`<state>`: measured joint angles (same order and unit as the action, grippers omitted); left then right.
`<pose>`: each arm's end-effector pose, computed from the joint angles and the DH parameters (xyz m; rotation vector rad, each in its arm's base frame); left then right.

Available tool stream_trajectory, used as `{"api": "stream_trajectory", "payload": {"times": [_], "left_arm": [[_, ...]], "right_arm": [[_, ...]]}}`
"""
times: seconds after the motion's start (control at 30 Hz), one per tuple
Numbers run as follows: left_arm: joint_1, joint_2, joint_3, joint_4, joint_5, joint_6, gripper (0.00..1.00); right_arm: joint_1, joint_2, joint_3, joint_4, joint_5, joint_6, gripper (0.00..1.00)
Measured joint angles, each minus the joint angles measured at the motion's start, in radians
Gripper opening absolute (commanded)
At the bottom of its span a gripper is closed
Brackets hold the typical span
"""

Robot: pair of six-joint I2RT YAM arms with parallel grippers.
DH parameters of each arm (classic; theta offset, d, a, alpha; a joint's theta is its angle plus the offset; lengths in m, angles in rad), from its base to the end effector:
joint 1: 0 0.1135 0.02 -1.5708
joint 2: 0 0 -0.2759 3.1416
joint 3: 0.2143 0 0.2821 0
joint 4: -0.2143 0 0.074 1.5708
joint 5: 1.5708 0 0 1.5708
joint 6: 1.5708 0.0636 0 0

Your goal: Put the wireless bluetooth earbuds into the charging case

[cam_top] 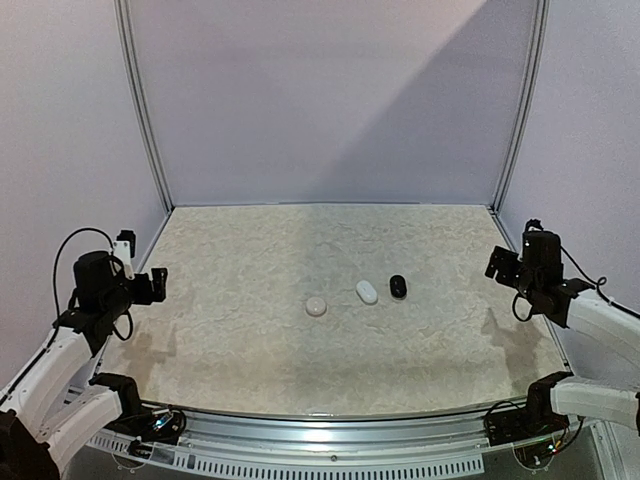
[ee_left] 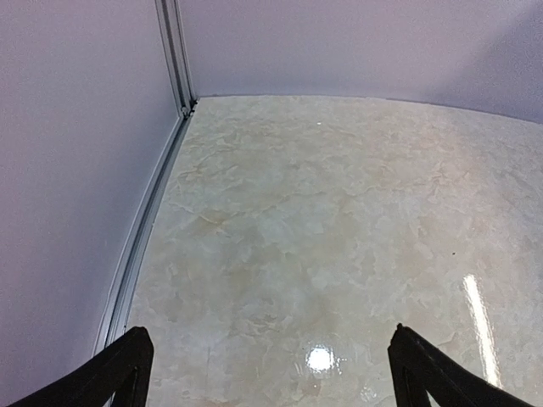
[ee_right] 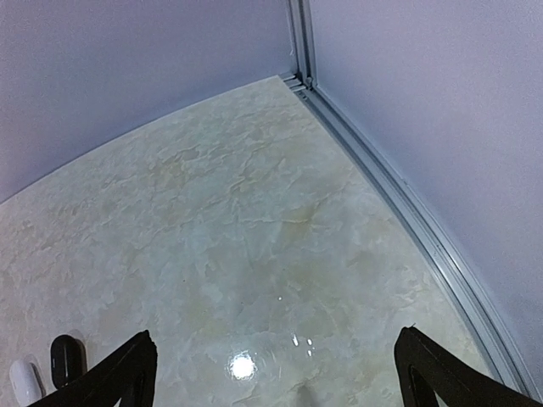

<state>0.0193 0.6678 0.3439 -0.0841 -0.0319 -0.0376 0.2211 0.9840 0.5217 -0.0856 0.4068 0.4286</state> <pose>0.2100 0.0061 0.1989 -0.0770 1.9771 0.0197 0.2531 0.0311 0.2050 0.4497 2.0203 -0.0336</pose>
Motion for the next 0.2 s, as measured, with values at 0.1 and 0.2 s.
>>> {"api": "stream_trajectory", "payload": {"times": [0.1,0.2], "left_arm": [[0.005,0.000,0.000,-0.004,0.007,0.000,0.99],[0.010,0.000,0.000,-0.004,0.029,0.000,0.99]], "right_arm": [[0.000,-0.097,-0.065,0.027,0.046,0.018,0.99],[0.000,-0.173,-0.114,0.058,0.072,0.034,0.99]]}}
